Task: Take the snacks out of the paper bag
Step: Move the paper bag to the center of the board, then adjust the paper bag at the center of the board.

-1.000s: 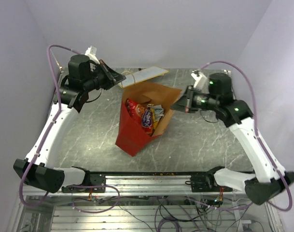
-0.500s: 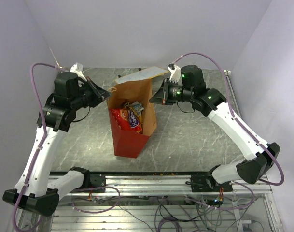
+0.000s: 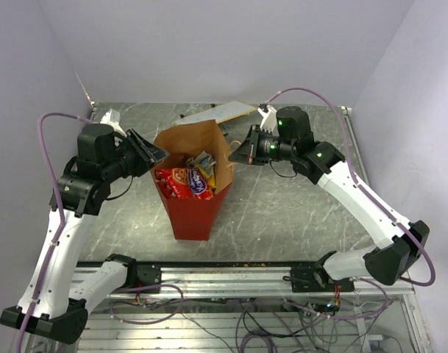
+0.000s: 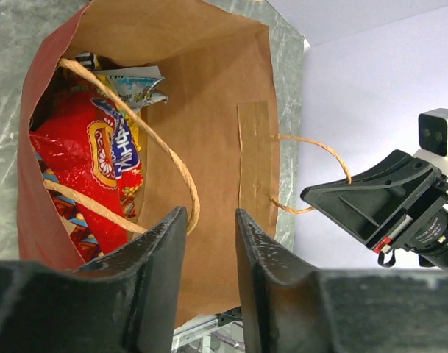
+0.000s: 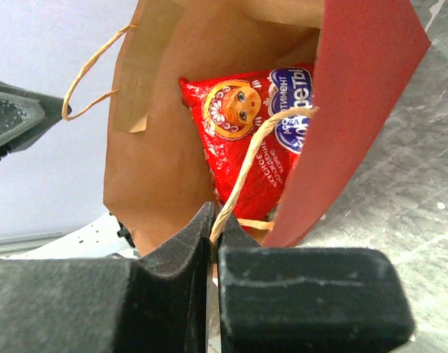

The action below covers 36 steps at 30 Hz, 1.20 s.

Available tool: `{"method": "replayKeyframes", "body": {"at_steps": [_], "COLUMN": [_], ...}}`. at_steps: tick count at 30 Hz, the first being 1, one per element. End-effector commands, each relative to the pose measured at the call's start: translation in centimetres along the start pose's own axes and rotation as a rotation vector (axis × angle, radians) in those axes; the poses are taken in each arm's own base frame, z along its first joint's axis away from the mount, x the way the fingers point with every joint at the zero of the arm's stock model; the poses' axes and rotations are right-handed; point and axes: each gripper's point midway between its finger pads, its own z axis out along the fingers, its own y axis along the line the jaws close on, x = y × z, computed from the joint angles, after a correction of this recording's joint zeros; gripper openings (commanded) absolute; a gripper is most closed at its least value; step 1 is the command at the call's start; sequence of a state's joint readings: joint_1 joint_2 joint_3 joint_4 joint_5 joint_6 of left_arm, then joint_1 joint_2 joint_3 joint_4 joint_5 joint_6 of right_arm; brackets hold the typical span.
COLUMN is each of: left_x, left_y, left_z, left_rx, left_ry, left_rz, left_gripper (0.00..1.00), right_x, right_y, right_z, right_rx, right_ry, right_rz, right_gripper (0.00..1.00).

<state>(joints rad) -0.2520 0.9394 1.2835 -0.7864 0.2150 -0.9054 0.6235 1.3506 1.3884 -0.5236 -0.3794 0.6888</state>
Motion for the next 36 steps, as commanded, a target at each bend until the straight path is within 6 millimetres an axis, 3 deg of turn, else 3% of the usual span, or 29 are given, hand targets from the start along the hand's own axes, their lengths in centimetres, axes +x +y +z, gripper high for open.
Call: {"method": "replayKeyframes", "body": {"at_steps": [1,8,16,20,28,31,36], "left_x": [0.0,0.1,-2.0,-3.2,-6.0,-6.5,-6.6], "left_y": [0.0,1.1,2.3,4.2,6.5,7.6,7.8], "left_z": [-1.3,-2.5,-4.6,-5.7,-7.9,-7.7,-4.5], "left_rx": [-0.005,-0.079,-0.213,-0.352,-0.538,-0.609,-0.593], "left_ry": [-0.010,-0.004,-0.073,-0.105,-0.219,-0.231,-0.202], "left_rz": [0.015,0.036,0.129,0.174,0.254,0.266,0.255], "left_gripper": [0.47,0.72,0.82,0.83,0.92,0.97,0.98], "right_x": [-0.3,-0.2,-0.4,-0.9,-1.9,-2.1,-2.7], "right_y": [0.3,-0.5,-0.4,-0.2,0.3,0.5,1.0], "right_z": [-0.5,-0.5,-0.5,-0.4,-0.3,0.2,0.9], "right_rx": [0.003,0.040,0.041,0.045,0.048,0.037,0.022], "right_ry": [-0.033,-0.050,-0.052,-0.050,-0.058,-0.050,-0.042], "right_rz": [0.018,0.051,0.055,0.039,0.027,0.030,0.032], "right_gripper": [0.03,0.05,0.16,0.27,0.61,0.65,0.66]}}
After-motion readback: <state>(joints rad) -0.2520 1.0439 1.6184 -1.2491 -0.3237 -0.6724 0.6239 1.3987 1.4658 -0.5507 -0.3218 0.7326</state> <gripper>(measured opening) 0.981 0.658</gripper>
